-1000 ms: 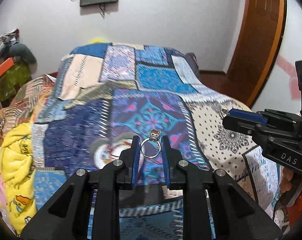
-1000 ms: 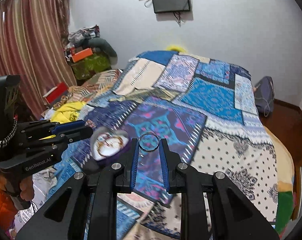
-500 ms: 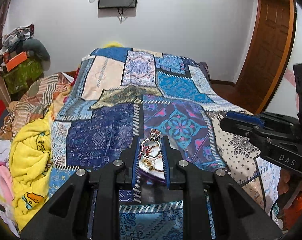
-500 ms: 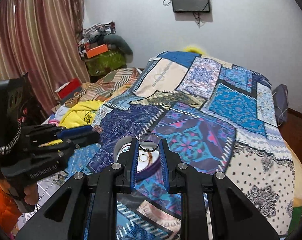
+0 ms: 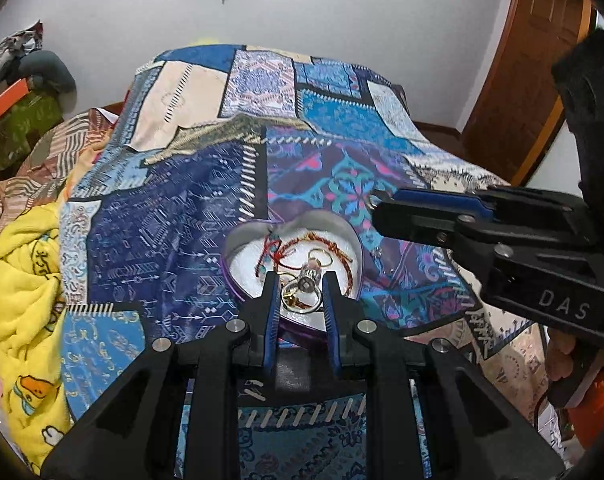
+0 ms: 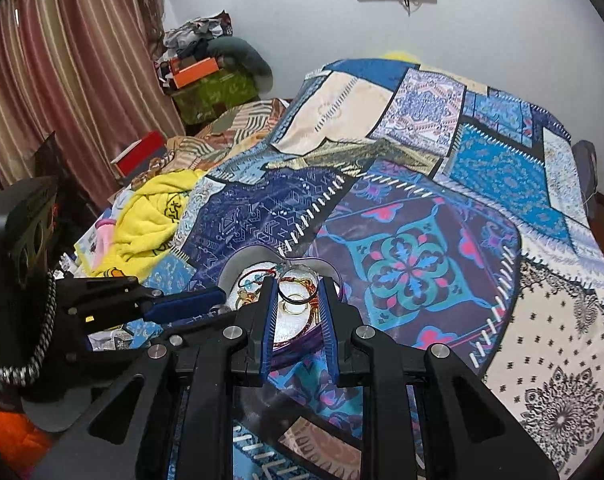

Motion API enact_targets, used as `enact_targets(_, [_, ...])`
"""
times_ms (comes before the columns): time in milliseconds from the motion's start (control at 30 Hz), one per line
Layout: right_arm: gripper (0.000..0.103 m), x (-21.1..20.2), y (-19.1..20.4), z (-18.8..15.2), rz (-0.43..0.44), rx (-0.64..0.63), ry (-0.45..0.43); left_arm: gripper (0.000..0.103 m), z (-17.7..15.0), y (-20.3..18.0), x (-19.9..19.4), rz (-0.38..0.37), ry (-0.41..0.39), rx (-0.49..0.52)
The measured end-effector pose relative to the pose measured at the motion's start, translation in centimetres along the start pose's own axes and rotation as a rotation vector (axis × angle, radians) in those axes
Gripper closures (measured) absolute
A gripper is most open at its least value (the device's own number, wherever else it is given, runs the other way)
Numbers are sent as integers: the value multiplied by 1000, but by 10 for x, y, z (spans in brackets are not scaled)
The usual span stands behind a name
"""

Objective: Organize jewelry
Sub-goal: 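Grasp silver rings with both tools and drop them into the heart tin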

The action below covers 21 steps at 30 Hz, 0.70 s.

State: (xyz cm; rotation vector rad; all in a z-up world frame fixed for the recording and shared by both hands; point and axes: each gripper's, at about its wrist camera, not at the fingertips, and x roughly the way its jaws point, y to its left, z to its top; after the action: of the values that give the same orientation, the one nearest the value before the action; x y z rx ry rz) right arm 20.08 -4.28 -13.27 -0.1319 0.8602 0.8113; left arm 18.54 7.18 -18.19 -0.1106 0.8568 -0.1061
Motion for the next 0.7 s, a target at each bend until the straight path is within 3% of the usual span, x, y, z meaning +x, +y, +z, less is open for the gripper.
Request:
enact_targets(500, [84,23,0,-4,27,16,70,83,-2,0,10,10,10,24])
enact_targets(567, [84,22,0,-4,23,14,74,80,-2,0,8,10,7,24])
enact_targets(700, [84,19,1,-3,20,10,76,59,-5,2,2,36,-9,15])
